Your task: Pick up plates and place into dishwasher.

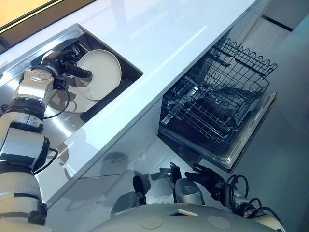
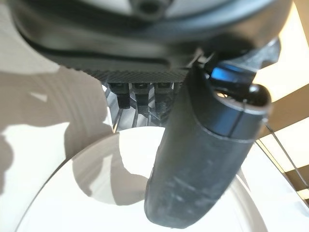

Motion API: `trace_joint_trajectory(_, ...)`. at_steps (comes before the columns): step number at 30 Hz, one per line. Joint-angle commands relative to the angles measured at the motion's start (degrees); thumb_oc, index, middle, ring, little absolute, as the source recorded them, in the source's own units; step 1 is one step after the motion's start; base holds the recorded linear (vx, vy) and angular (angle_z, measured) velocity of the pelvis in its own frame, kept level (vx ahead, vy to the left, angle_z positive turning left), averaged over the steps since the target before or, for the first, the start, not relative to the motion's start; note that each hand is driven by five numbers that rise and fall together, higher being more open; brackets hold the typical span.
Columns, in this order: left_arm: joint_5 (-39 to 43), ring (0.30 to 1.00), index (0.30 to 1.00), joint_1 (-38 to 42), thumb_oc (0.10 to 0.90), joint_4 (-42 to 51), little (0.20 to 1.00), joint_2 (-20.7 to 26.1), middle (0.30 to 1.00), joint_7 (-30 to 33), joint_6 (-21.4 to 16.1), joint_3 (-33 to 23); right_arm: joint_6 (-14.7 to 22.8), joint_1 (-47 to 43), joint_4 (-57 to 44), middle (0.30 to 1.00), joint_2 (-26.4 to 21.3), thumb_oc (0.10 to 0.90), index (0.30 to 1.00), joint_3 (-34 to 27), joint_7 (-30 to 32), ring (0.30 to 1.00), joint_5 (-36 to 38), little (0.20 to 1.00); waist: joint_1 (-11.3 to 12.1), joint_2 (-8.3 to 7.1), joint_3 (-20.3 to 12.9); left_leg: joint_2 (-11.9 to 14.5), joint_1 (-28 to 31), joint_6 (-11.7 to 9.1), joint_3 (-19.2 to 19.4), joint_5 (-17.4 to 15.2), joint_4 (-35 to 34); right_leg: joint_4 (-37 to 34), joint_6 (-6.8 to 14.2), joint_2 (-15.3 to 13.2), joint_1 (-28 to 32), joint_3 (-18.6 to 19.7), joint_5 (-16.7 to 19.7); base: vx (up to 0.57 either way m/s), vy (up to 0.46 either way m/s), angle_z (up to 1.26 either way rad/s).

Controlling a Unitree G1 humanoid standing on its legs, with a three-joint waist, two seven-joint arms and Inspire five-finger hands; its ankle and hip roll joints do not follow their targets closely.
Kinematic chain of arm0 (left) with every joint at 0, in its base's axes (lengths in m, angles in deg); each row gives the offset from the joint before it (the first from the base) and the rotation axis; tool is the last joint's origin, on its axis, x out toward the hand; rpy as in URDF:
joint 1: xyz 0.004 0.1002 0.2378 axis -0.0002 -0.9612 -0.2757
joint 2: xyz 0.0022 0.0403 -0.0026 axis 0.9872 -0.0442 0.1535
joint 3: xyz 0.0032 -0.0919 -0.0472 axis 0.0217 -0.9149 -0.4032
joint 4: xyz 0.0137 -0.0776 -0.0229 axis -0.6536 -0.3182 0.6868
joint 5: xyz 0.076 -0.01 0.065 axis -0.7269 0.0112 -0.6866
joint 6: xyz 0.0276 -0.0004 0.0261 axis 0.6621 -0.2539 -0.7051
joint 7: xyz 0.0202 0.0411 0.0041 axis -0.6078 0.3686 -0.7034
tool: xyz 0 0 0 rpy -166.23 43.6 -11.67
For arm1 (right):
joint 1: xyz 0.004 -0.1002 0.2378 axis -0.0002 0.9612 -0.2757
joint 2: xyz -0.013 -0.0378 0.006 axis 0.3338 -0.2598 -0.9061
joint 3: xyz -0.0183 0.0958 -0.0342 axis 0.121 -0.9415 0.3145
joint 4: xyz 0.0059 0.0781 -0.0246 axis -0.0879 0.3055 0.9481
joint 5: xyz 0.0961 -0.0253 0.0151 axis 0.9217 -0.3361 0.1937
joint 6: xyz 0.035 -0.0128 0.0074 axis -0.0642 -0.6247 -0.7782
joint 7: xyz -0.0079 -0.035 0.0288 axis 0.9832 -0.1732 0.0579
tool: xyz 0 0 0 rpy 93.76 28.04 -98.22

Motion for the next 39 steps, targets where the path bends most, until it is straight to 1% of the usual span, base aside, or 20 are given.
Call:
trace_joint_trajectory(1,0.39,0.900,0.900,11.23,0.800,-1.96,0.900,4.55,0.900,-2.95,-4.42,1.38,-0.18,5.93,2.33,0.900,-3.00,0.800,0.900,2.67,-0.51,0.900,-1.44,0.900,-1.61,3.18,-1.80,-3.83,-1.15,2.92,5.61,-6.75,2.98,6.09,4.90,5.05,-7.29,4.81,-0.31,0.00,0.000,0.00)
trace_joint_trajectory(2,0.48,0.900,0.900,11.18,0.800,-2.03,0.900,4.35,0.900,-5.98,-3.71,1.89,0.01,6.01,2.35,0.900,-3.00,0.800,0.900,2.45,-0.55,0.900,-1.61,0.900,-1.73,3.26,-1.72,-3.83,-1.14,2.95,5.73,-6.76,2.99,6.06,4.93,5.10,-7.37,4.92,-0.27,0.00,0.000,0.00)
trace_joint_trajectory(4,1.36,0.900,0.900,11.74,0.800,-2.44,0.900,4.23,0.900,-9.71,-2.63,2.88,-0.04,5.89,2.32,0.900,-3.05,0.800,0.900,2.19,-0.60,0.900,-1.92,0.900,-1.89,3.36,-1.63,-3.83,-1.16,2.97,5.88,-6.76,3.05,5.99,4.99,5.12,-7.42,5.00,-0.16,0.00,0.000,0.00)
trace_joint_trajectory(6,2.00,0.900,0.900,12.37,0.800,-2.69,0.900,4.18,0.900,-11.91,-1.93,3.84,-0.11,5.74,2.32,0.900,-3.14,0.800,0.900,1.95,-0.55,0.900,-2.14,0.900,-2.01,3.47,-1.45,-3.82,-1.24,2.99,6.00,-6.79,3.17,5.94,4.96,5.09,-7.48,5.08,-0.15,0.00,0.000,0.00)
trace_joint_trajectory(11,6.71,0.900,0.900,12.58,0.800,-2.40,0.900,4.02,0.900,-19.20,-0.17,4.88,0.33,5.40,3.07,0.900,-3.20,0.800,0.900,1.09,-0.51,0.900,-2.90,0.900,-2.05,3.89,-1.04,-3.87,-1.19,2.96,6.07,-6.79,3.17,5.84,5.06,5.04,-7.45,4.99,-0.15,0.00,0.000,0.00)
trace_joint_trajectory(16,12.34,0.900,0.900,11.09,0.800,1.17,0.900,3.65,0.900,-28.50,3.01,5.69,0.65,4.97,3.51,0.900,-3.42,0.800,0.900,0.10,-0.53,0.900,-3.29,0.900,-1.73,4.63,-0.73,-4.06,-1.06,2.88,5.75,-6.65,2.75,5.55,4.94,5.00,-7.23,4.49,-0.56,-0.01,0.002,0.00)
trace_joint_trajectory(19,15.57,0.900,0.900,10.66,0.800,2.72,0.900,3.36,0.900,-28.22,3.27,5.58,0.64,4.75,3.70,0.900,-3.55,0.800,0.900,-0.09,-0.67,0.900,-3.65,0.900,-1.60,4.79,-0.70,-4.12,-1.02,2.85,5.68,-6.55,2.66,5.42,4.84,5.04,-7.13,4.31,-0.62,0.00,0.000,0.00)
trace_joint_trajectory(20,17.27,0.860,0.860,10.62,0.753,3.21,0.853,3.27,0.860,-27.43,2.74,5.24,0.69,4.68,3.81,0.900,-3.59,0.800,0.900,-0.08,-0.80,0.900,-3.81,0.900,-1.46,4.81,-0.87,-4.12,-1.27,2.78,5.80,-6.39,2.71,5.23,4.70,5.14,-7.26,4.38,-0.43,0.00,0.000,0.00)
trace_joint_trajectory(21,18.94,0.846,0.846,10.70,0.737,3.34,0.837,3.14,0.846,-26.52,2.57,5.08,0.76,4.66,3.94,0.900,-3.65,0.800,0.900,0.03,-0.80,0.900,-3.84,0.900,-1.44,4.85,-0.92,-4.15,-1.28,2.77,5.75,-6.39,2.73,5.22,4.64,5.14,-7.25,4.28,-0.48,0.00,0.000,0.00)
trace_joint_trajectory(22,19.35,0.853,0.853,10.72,0.745,3.37,0.845,3.06,0.853,-26.25,2.50,5.07,0.79,4.68,3.98,0.900,-3.68,0.800,0.900,0.05,-0.82,0.900,-3.83,0.900,-1.55,4.86,-0.81,-4.22,-1.03,2.83,5.58,-6.53,2.70,5.36,4.69,5.08,-7.04,4.12,-0.78,0.00,0.000,0.00)
trace_joint_trajectory(23,20.65,0.900,0.900,11.35,0.800,3.29,0.900,3.28,0.900,-25.52,2.31,4.31,0.80,4.68,4.13,0.900,-3.55,0.800,0.900,0.25,-0.82,0.900,-3.79,0.900,-1.36,4.84,-1.14,-4.22,-1.19,2.76,5.59,-6.36,2.74,5.15,4.53,5.20,-7.01,4.06,-0.65,0.00,0.000,0.00)
trace_joint_trajectory(24,20.56,0.846,0.846,11.55,0.737,3.16,0.837,3.29,0.846,-25.41,2.03,4.11,0.76,4.70,4.16,0.900,-3.54,0.800,0.900,0.26,-0.81,0.900,-3.74,0.900,-1.44,4.85,-1.12,-4.27,-0.96,2.79,5.44,-6.50,2.68,5.27,4.59,5.15,-6.80,3.90,-0.99,0.00,0.000,0.00)
trace_joint_trajectory(27,21.36,0.759,0.759,12.33,0.635,2.44,0.735,3.61,0.759,-24.90,1.24,3.69,0.75,4.60,4.38,0.900,-3.53,0.800,0.900,0.41,-0.97,0.900,-3.73,0.900,-1.22,4.81,-1.56,-4.22,-1.11,2.64,5.37,-6.24,2.57,5.04,4.39,5.31,-6.79,3.84,-0.86,0.00,0.000,0.00)
trace_joint_trajectory(28,21.04,0.615,0.615,12.57,0.468,1.91,0.568,3.83,0.615,-24.69,0.65,3.47,0.97,4.74,4.53,0.900,-3.55,0.800,0.900,0.51,-1.10,0.900,-3.69,0.900,-1.26,4.84,-1.70,-4.33,-0.71,2.70,5.08,-6.39,2.35,5.06,4.40,5.32,-6.42,3.68,-1.25,0.00,0.000,0.00)
trace_joint_trajectory(30,19.92,0.568,0.568,12.94,0.413,1.24,0.513,4.30,0.568,-24.47,0.13,3.10,0.98,4.69,4.57,0.900,-3.47,0.800,0.900,0.61,-1.14,0.900,-3.68,0.900,-0.98,4.87,-2.21,-4.31,-0.82,2.66,5.04,-6.25,2.28,4.78,4.24,5.47,-6.44,3.69,-1.02,0.01,-0.032,-0.06)
trace_joint_trajectory(31,19.96,0.509,0.509,13.21,0.344,0.91,0.444,4.54,0.509,-24.31,-0.14,3.07,0.86,4.66,4.51,0.900,-3.48,0.800,0.900,0.63,-1.18,0.900,-3.62,0.900,-0.92,4.85,-2.32,-4.32,-0.78,2.62,4.91,-6.22,2.22,4.73,4.22,5.51,-6.34,3.60,-1.05,0.00,-0.030,-0.10)
trace_joint_trajectory(32,19.35,0.476,0.476,13.36,0.306,0.51,0.406,4.83,0.476,-24.42,-0.61,2.88,0.83,4.72,4.42,0.900,-3.46,0.800,0.900,0.62,-1.21,0.900,-3.76,0.900,-0.87,4.82,-2.44,-4.36,-0.75,2.63,4.81,-6.21,2.18,4.65,4.17,5.54,-6.24,3.53,-1.08,0.00,-0.030,-0.11)
trace_joint_trajectory(33,18.84,0.321,0.321,13.51,0.125,0.15,0.225,4.99,0.321,-24.45,-1.05,2.75,0.87,4.80,4.39,0.900,-3.38,0.800,0.900,0.77,-1.20,0.900,-3.91,0.900,-0.85,4.83,-2.63,-4.38,-0.68,2.64,4.71,-6.18,2.08,4.54,4.12,5.59,-6.11,3.51,-1.11,0.00,-0.031,-0.09)
trace_joint_trajectory(34,18.42,0.300,0.300,13.61,0.100,0.07,0.200,5.27,0.300,-24.31,-1.24,2.76,0.82,4.95,4.24,0.900,-3.35,0.800,0.900,0.88,-1.13,0.900,-4.00,0.900,-0.79,4.81,-2.82,-4.39,-0.62,2.60,4.52,-6.17,2.01,4.47,4.10,5.64,-6.01,3.47,-1.15,0.00,-0.029,-0.05)
trace_joint_trajectory(39,18.31,0.300,0.300,13.60,0.100,-0.04,0.200,6.10,0.300,-24.28,-2.29,2.55,0.81,4.98,4.24,0.900,-3.14,0.800,0.900,1.04,-1.25,0.900,-4.47,0.900,-0.36,4.73,-3.43,-4.46,-0.21,2.53,3.84,-6.08,1.56,3.97,3.98,5.79,-5.23,3.10,-1.28,-0.01,-0.031,-0.02)
